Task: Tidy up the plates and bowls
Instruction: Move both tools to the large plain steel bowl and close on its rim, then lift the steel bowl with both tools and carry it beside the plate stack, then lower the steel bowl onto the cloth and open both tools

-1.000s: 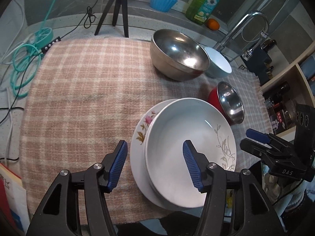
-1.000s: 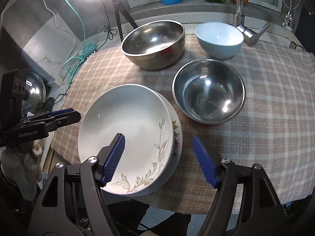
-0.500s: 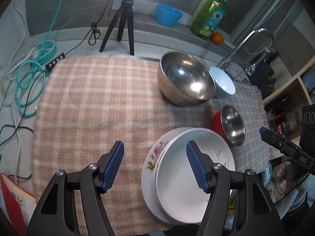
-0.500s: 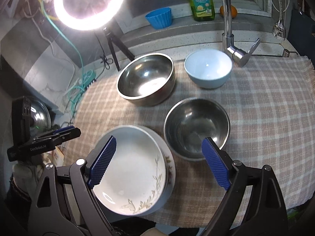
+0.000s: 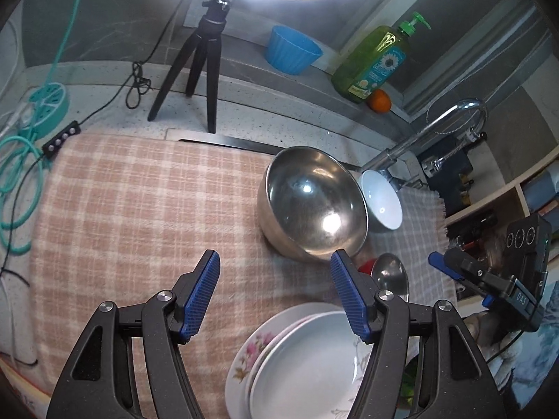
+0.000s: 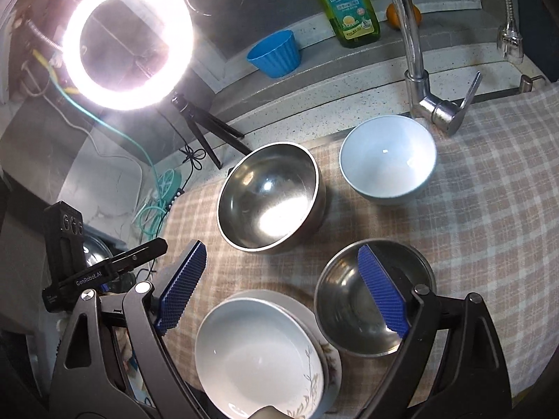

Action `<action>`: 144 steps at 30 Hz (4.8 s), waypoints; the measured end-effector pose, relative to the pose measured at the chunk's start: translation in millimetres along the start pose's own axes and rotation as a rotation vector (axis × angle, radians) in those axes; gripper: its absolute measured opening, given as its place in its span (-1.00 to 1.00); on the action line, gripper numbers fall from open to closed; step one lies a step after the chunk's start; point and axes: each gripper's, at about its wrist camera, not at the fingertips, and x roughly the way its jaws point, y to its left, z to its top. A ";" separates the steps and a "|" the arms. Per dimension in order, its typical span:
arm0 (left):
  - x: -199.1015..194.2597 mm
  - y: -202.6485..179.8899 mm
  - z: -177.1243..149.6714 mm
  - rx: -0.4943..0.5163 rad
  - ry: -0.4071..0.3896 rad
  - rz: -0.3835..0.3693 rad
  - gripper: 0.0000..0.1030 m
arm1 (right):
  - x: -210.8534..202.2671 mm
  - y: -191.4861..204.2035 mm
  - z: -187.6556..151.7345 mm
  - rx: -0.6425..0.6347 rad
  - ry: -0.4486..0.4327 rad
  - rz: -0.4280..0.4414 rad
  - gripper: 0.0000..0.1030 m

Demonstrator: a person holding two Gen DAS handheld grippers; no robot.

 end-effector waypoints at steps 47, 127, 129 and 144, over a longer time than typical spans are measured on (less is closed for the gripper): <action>78.5 7.7 33.2 -0.013 0.130 -0.025 -0.43 | 109.7 -22.7 22.2 0.052 0.172 -0.067 -0.55; -91.9 131.9 -151.7 -0.304 -0.035 0.156 -0.43 | 137.1 153.6 -166.9 -0.304 0.416 0.124 -0.51; -91.7 132.3 -150.9 -0.303 -0.031 0.156 -0.43 | 136.5 154.7 -167.5 -0.313 0.415 0.124 -0.48; -118.6 127.9 -122.3 -0.276 -0.134 0.222 -0.07 | 78.2 151.4 -140.7 -0.353 0.228 0.130 0.47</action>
